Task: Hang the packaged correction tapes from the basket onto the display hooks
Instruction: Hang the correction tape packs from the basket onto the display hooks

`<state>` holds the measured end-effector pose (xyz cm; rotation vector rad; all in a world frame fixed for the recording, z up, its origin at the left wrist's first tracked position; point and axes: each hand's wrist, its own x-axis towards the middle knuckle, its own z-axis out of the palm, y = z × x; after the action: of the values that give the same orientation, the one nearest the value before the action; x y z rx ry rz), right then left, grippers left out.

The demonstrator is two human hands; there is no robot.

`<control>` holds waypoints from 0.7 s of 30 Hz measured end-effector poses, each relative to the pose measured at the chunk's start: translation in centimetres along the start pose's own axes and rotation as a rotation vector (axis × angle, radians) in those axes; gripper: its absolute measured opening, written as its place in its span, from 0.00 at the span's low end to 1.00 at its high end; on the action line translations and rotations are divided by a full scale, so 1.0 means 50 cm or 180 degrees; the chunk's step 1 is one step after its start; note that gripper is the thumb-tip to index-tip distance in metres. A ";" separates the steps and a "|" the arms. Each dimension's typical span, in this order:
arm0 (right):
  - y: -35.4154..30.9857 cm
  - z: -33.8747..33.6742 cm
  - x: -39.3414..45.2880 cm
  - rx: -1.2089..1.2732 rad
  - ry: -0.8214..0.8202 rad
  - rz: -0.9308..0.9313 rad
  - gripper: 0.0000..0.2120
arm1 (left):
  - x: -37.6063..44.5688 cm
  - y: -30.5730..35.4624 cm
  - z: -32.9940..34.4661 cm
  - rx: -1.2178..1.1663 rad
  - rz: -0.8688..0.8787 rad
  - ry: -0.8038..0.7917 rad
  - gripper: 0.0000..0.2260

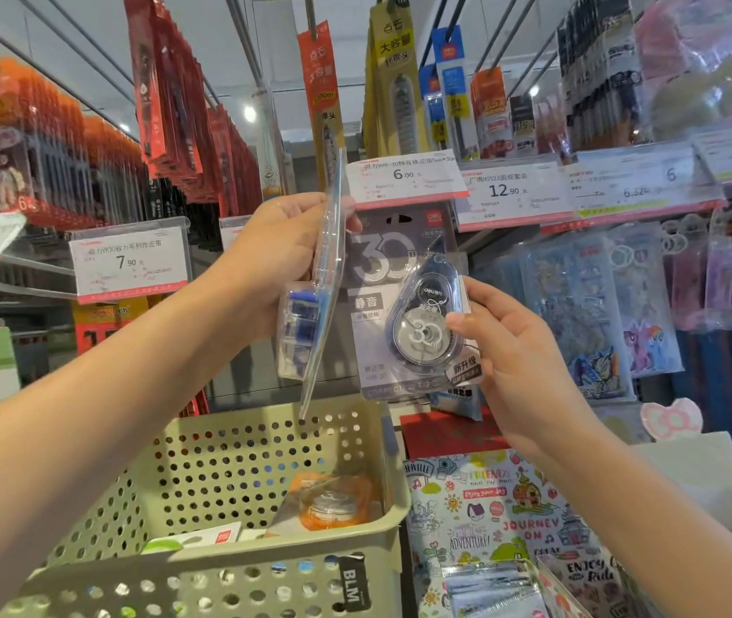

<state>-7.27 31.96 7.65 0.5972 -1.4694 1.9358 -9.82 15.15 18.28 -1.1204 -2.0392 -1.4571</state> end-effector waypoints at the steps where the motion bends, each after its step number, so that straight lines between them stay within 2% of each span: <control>1: 0.002 -0.002 0.000 -0.0003 -0.0005 0.0017 0.16 | 0.000 0.000 0.000 -0.0001 0.0007 0.0001 0.10; 11: 0.016 -0.007 0.008 -0.0227 -0.0023 -0.0027 0.17 | -0.002 0.001 -0.004 -0.0065 0.0016 -0.0015 0.11; 21: 0.020 -0.007 0.008 -0.0102 -0.0062 0.0021 0.15 | -0.010 0.009 -0.002 -0.0079 0.0008 -0.0028 0.12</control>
<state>-8.26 32.19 7.14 0.5989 -1.5135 1.9129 -9.18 14.95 18.20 -1.1407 -2.0304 -1.4825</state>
